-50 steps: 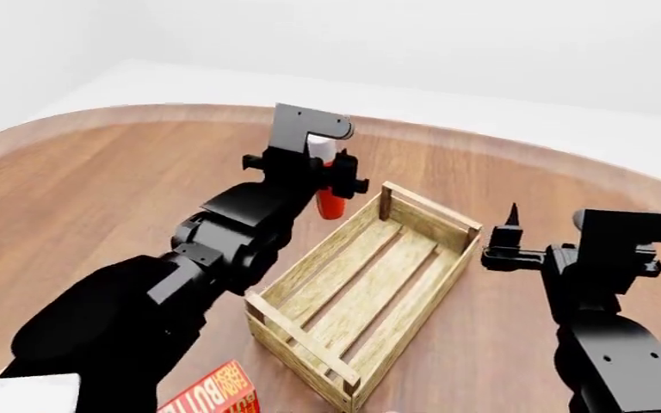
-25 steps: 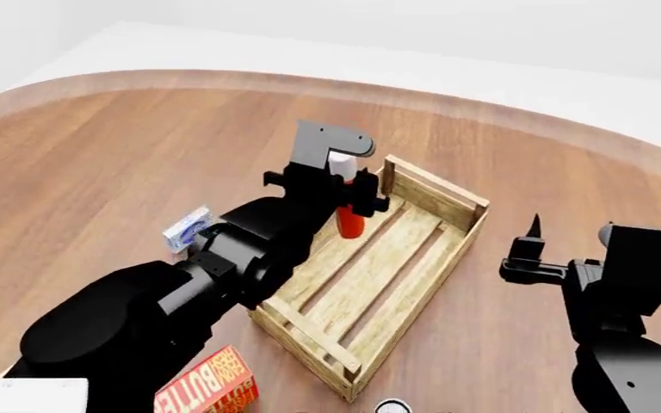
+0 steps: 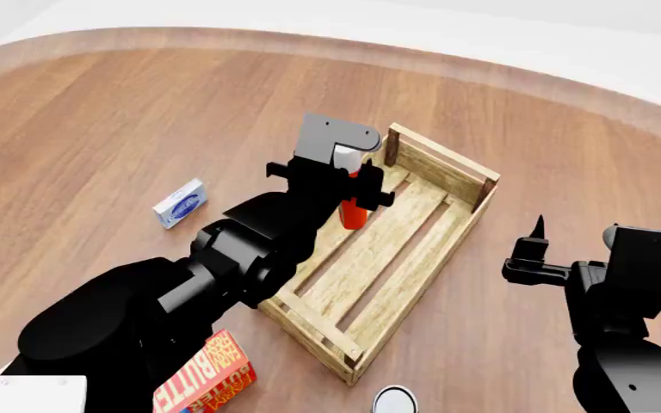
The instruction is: Pick up the ketchup, and put it in the wooden tray.
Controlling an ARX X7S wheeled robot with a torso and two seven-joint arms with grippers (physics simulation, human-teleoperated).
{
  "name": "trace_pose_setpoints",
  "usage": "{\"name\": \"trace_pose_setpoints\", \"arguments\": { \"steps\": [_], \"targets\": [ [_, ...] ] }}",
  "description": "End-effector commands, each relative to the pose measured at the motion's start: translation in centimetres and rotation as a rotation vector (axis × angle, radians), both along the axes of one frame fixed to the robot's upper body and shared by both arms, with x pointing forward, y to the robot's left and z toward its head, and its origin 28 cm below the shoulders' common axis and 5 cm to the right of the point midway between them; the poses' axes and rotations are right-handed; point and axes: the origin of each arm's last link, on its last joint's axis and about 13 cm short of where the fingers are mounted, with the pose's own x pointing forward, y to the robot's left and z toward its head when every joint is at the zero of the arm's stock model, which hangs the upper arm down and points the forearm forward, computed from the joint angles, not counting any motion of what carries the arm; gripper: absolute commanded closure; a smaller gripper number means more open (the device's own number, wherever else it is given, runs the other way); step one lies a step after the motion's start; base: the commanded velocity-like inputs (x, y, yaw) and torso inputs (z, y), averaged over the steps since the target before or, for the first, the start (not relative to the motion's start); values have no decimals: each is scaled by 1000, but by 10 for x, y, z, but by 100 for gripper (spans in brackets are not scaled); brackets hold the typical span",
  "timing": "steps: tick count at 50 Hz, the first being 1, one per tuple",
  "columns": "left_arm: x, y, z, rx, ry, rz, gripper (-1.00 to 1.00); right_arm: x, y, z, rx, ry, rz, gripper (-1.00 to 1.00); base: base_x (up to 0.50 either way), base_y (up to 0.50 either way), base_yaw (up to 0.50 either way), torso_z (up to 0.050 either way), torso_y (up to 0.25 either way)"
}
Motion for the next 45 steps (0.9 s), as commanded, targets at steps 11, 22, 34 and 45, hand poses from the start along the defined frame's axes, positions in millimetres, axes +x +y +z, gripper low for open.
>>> {"name": "trace_pose_setpoints", "arguments": {
  "steps": [11, 22, 34, 45],
  "targets": [
    [1, -1, 3, -4, -27, 13, 100, 0, 0, 0, 2, -4, -7, -100, -1, 0, 0, 0, -123],
    [1, -1, 4, -10, -29, 15, 100, 0, 0, 0, 1, -3, -6, -100, 0, 0, 0, 0, -123],
    [0, -2, 2, -21, -33, 9, 100, 0, 0, 0, 4, -5, -10, -100, -1, 0, 0, 0, -29],
    [-2, -3, -6, -16, -21, 7, 100, 0, 0, 0, 7, -5, -19, -100, 0, 0, 0, 0, 0]
  ]
}}
